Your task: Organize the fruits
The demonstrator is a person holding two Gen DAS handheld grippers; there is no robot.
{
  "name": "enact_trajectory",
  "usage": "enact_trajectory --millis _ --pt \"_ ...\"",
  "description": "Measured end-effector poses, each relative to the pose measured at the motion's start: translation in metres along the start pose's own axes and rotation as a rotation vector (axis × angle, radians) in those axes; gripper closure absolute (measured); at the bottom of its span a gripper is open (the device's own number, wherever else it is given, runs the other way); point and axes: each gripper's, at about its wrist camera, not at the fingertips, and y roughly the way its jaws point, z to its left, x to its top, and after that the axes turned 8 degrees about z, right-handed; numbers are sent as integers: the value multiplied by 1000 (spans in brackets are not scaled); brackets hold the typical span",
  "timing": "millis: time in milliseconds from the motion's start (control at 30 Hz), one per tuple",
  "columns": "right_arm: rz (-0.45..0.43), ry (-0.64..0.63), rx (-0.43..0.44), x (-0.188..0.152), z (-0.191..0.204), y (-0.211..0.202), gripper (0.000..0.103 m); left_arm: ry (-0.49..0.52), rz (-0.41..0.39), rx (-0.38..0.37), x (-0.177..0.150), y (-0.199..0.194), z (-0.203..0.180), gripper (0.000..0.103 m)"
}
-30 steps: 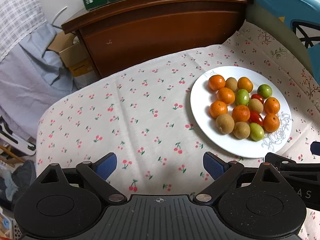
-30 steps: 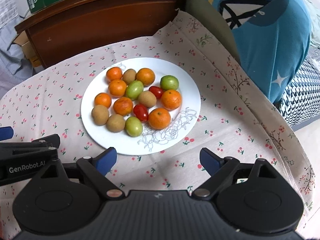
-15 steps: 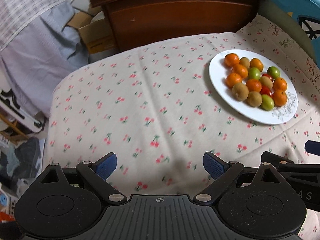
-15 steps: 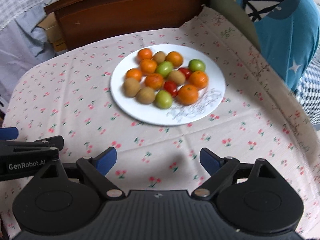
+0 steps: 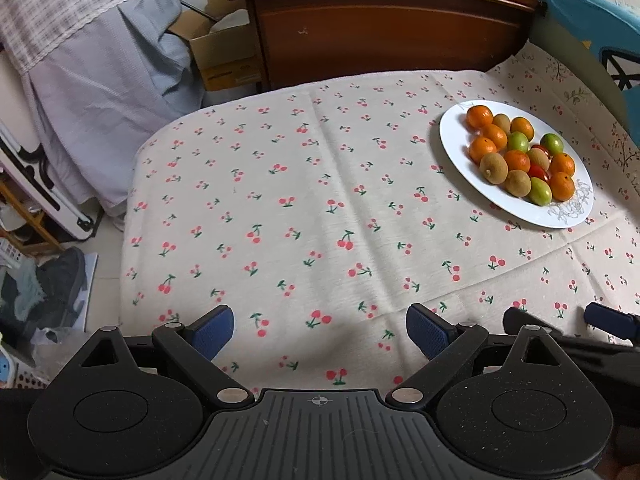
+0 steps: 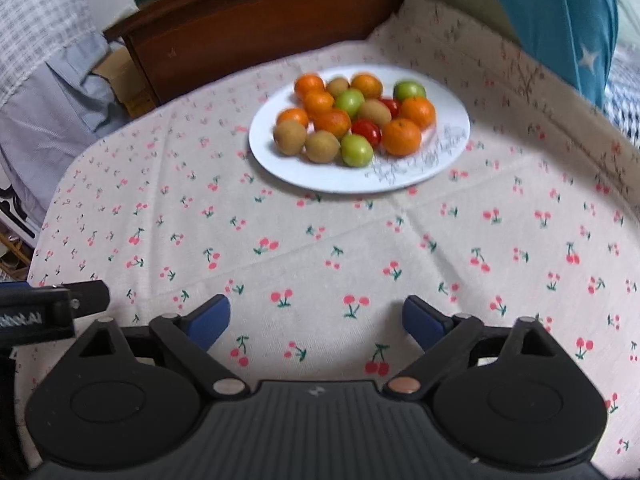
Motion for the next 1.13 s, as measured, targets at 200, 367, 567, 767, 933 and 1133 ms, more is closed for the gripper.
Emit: enact_trajectory --millis 200,367,567,767,933,1133 --pt "-83 -76 -36 -14 14 7 1 -10 -5 -4 -4 -3 8 8" --pt "-130 -143 -80 -18 27 16 1 -21 -6 -6 -4 -4 13 8" --pt "-193 -139 -104 -16 35 25 1 -28 -3 -16 -5 -4 16 8" --pt "-197 -159 -90 -13 36 28 1 -29 -7 -28 -6 -4 16 8" --pt "-201 -159 -90 -14 36 28 1 -29 -7 -34 -7 -3 17 8" --pt "-205 -159 -90 -15 37 27 1 -41 3 -34 -6 0 20 8"
